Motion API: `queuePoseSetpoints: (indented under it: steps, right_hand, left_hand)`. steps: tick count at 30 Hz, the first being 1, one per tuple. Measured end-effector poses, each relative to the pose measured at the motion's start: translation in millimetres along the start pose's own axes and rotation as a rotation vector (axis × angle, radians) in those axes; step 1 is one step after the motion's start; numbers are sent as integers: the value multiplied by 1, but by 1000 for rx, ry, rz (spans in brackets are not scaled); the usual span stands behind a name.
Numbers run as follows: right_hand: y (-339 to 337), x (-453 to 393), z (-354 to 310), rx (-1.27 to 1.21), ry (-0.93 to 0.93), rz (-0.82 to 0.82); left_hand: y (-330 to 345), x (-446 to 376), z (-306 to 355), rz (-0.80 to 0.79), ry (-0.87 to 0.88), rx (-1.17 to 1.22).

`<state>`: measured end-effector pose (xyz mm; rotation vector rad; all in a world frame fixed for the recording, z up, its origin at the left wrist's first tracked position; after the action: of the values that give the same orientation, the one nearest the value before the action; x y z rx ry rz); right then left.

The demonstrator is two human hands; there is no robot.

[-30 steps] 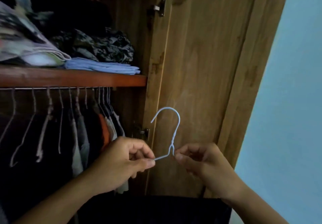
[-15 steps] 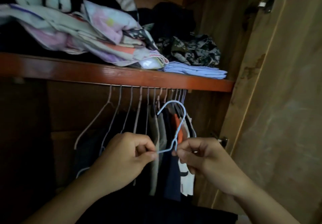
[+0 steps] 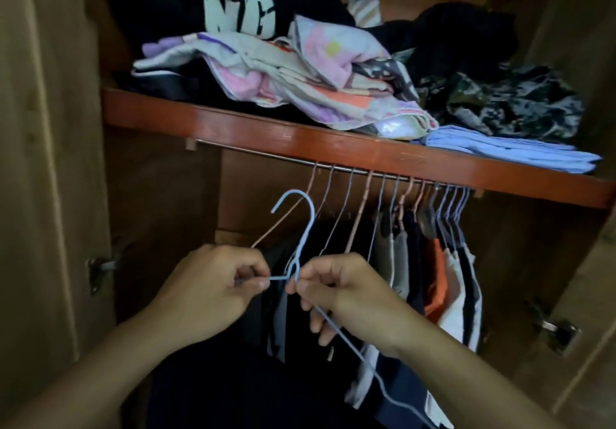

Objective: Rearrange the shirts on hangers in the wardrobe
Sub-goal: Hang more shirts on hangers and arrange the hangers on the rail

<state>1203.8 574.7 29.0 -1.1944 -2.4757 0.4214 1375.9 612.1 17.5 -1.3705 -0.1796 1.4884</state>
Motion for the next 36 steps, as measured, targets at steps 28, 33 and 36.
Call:
queuePoseSetpoints:
  steps: [28, 33, 36]
  right_hand:
    - [53, -238, -44, -620, 249, 96]
    - [20, -265, -34, -620, 223, 224]
    - [-8, -276, -27, -604, 182, 330]
  left_hand:
    - [-28, -21, -171, 357, -461, 39]
    - [-6, -49, -194, 281, -476, 27]
    - [-4, -62, -203, 275, -427, 14]
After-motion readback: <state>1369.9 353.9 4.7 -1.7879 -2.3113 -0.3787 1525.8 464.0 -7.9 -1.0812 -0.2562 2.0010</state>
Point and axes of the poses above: each hand's wrist, its own x-axis away from the middle knuckle, its own y-axis out of the palm, z = x × y, the point moved 6 cm from there along -x, towards the middle knuckle, and after that the axes turned 15 degrees about y, right-handed, at the moved point
